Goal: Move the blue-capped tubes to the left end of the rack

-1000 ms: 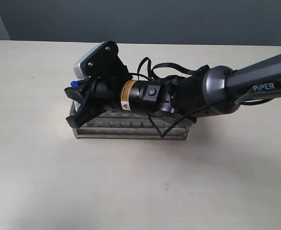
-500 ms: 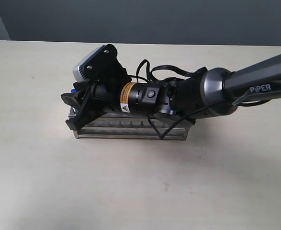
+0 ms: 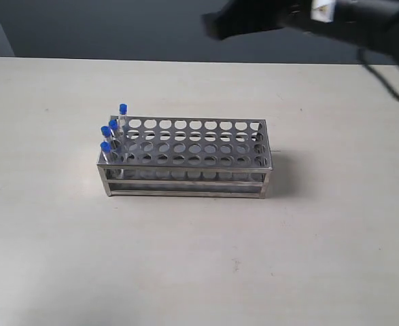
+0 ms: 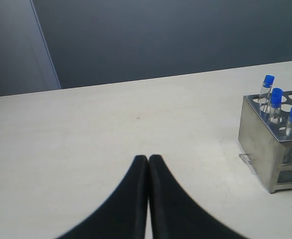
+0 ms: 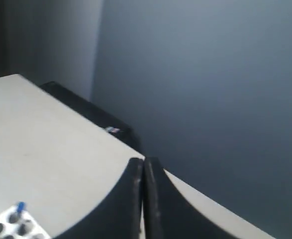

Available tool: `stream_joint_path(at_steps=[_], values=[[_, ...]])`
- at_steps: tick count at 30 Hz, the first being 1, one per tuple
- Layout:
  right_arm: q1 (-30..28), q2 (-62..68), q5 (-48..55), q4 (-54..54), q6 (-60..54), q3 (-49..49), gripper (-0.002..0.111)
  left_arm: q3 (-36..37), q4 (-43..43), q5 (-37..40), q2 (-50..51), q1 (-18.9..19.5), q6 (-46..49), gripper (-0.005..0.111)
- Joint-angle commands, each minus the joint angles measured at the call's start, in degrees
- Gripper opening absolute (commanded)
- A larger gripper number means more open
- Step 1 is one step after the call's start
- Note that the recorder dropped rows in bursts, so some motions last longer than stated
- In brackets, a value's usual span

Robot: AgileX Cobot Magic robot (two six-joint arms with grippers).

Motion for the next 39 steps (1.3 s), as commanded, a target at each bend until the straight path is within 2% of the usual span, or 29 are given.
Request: stream_joint_path(at_steps=[1,5,10,17,28,31,33,37,39], values=[[-11.0,-13.8,0.5,0.5,-0.5,11.6,0.000,-0.2,-0.1,-0.3,-0.3,-0.2,0.0,0.001],[-18.2,-26.7,-2.4,2.3,-0.5,24.0,0.000,-0.2,-0.1,-0.3,-0.3,-0.2,0.0,0.001],[-22.2,-38.0,6.8,9.3,-0.5,31.9,0.000,-0.2,-0.1,-0.3,-0.3,-0.2,0.0,0.001],[-22.2,-48.6,24.7,16.1,-0.4,33.5,0.000,-0.2,-0.1,-0.3,-0.3,-0.2,0.0,0.001],[-22.2,-51.2,26.1,16.1,-0.4,33.5,0.000,-0.2,-0.1,-0.3,-0.3,-0.2,0.0,0.001],[-22.2,-51.2,23.2,16.4,-0.4,35.4,0.000,-0.2,-0.1,-0.3,-0.3,-0.2,0.0,0.001],[-22.2,-51.4,16.7,17.7,-0.4,39.0,0.000,-0.2,-0.1,-0.3,-0.3,-0.2,0.0,0.001],[-22.2,-53.6,0.1,28.4,-0.4,51.3,0.000,-0.2,-0.1,-0.3,-0.3,-0.2,0.0,0.001],[-22.2,-55.2,-4.0,36.6,-0.4,55.9,0.000,-0.2,-0.1,-0.3,-0.3,-0.2,0.0,0.001]])
